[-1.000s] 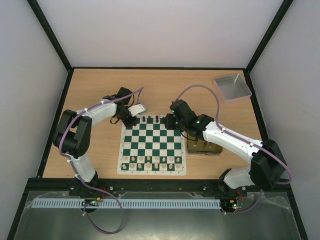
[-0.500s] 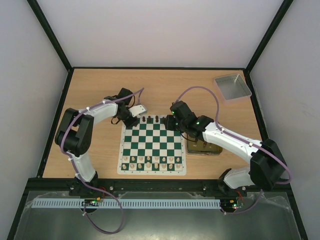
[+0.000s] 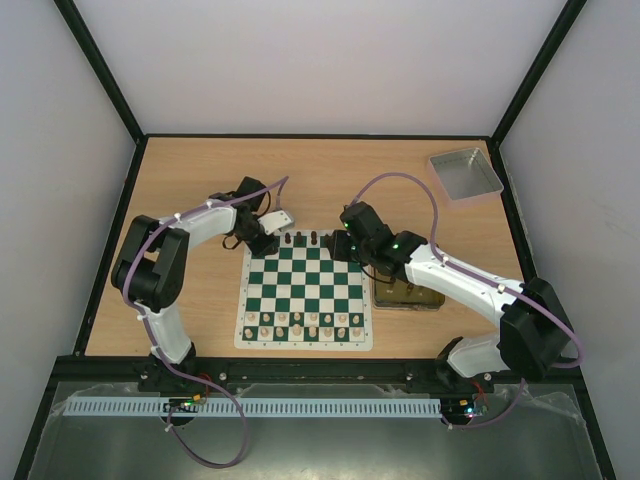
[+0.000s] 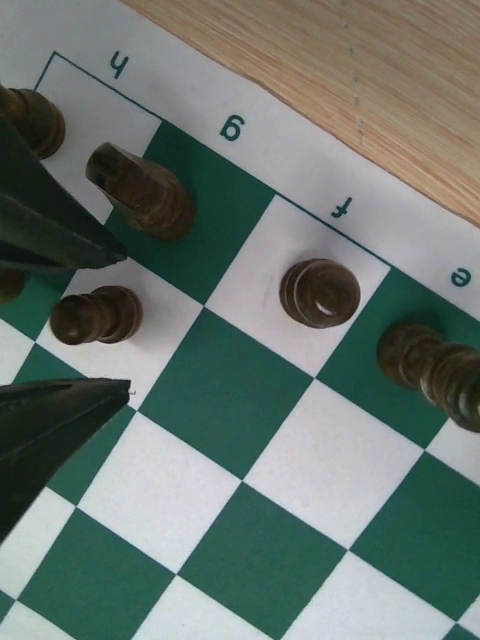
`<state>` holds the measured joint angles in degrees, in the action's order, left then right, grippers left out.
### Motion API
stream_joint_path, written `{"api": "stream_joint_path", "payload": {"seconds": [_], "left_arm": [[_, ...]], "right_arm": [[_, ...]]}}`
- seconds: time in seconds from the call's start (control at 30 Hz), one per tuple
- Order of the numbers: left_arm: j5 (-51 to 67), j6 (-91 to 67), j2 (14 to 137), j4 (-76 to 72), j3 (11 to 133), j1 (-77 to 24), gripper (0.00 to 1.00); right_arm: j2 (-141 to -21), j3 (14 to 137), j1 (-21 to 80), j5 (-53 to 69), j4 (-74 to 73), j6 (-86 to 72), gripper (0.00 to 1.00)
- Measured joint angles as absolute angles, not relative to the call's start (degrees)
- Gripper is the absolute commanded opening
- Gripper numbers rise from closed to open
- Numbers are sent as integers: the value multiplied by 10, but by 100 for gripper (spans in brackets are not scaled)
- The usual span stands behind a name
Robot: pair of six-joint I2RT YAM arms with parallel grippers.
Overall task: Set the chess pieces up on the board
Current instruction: Place the chess piece on the chessboard.
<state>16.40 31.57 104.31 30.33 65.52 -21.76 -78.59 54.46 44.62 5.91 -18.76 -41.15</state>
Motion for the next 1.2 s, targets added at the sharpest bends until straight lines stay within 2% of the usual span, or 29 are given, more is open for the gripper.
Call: {"api": "stream_joint_path", "payload": {"seconds": [0.2,0.4,0.6,0.7,0.87,1.0,1.07,1.2], "left_arm": [[165,312,1043,304,655,-218,41],[165,310,1039,313,656,-218,42],[168,310,995,332,657,-219,49],[169,310,970,340,658,-219,48],[169,310,934,351,658,-219,41],[166,313,917,353,657,-214,29],[165,319,914,354,655,-207,30],[159,329,921,352,652,-175,40]], "right_arm": [[-787,545,446,61,-188,-411,36],[-787,545,446,60,-188,-410,36],[-788,545,446,60,-188,-409,36],[-788,545,446,60,-188,-409,36],[-788,545,446,60,-188,-409,36],[-788,545,446,60,-188,-409,36],[-788,545,446,60,-188,-409,36],[-788,544,446,60,-188,-409,36]]}}
